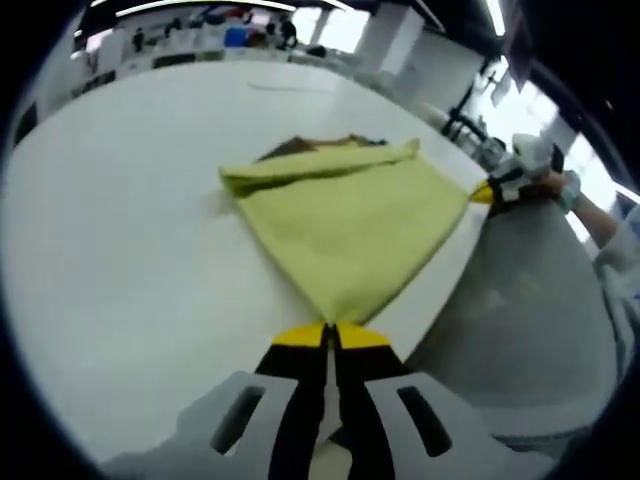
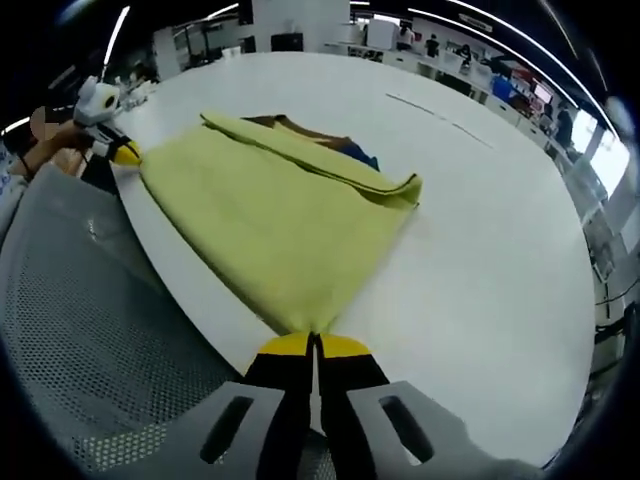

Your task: Fold the garment on the visible template until the final outline fits inside the template.

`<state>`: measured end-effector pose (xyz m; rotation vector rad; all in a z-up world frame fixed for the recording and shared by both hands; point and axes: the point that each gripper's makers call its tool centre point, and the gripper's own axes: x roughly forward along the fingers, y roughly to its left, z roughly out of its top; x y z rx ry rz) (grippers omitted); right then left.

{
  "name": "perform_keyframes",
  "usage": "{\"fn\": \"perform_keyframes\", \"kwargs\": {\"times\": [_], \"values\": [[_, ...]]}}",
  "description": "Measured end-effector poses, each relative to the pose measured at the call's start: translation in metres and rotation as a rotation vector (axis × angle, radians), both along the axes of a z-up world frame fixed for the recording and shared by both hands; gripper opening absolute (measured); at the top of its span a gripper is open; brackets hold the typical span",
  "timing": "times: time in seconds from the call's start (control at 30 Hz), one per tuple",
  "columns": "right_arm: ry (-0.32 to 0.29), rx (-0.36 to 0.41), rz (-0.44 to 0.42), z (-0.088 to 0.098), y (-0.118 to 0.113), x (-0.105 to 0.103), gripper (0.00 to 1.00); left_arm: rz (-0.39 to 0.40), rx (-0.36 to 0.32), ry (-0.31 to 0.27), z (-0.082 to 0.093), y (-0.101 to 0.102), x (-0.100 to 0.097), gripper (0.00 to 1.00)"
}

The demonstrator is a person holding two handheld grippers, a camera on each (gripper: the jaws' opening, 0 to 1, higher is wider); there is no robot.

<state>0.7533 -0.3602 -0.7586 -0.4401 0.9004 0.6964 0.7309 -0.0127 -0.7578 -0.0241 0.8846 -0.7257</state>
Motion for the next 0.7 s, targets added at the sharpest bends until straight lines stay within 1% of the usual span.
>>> {"fn": "perform_keyframes", "kwargs": {"times": [0.07,0.17,0.23,0.33,0.47,0.6,0.7], "values": [[-0.014,0.003,-0.003,0.007,-0.001,0.004,0.01,-0.020,0.013,-0.015,0.005,-0.001,0.002,0.00],[-0.026,0.008,-0.002,0.014,0.000,0.006,0.01,-0.048,0.027,-0.023,0.010,-0.001,0.004,0.00],[-0.037,0.010,0.006,0.019,0.000,0.007,0.01,-0.090,0.041,-0.015,0.014,-0.003,0.000,0.00],[-0.040,0.007,0.011,0.020,-0.001,0.006,0.01,-0.122,0.054,-0.013,0.017,-0.003,-0.004,0.00],[-0.024,0.007,0.013,0.018,-0.003,-0.001,0.01,-0.142,0.060,-0.012,0.019,-0.002,-0.009,0.00],[0.008,-0.017,0.027,0.010,-0.006,-0.012,0.01,-0.170,0.069,0.023,0.013,-0.004,-0.021,0.00],[0.040,-0.023,0.035,0.005,-0.004,-0.020,0.01,-0.175,0.080,0.052,0.008,-0.003,-0.028,0.00]]}}
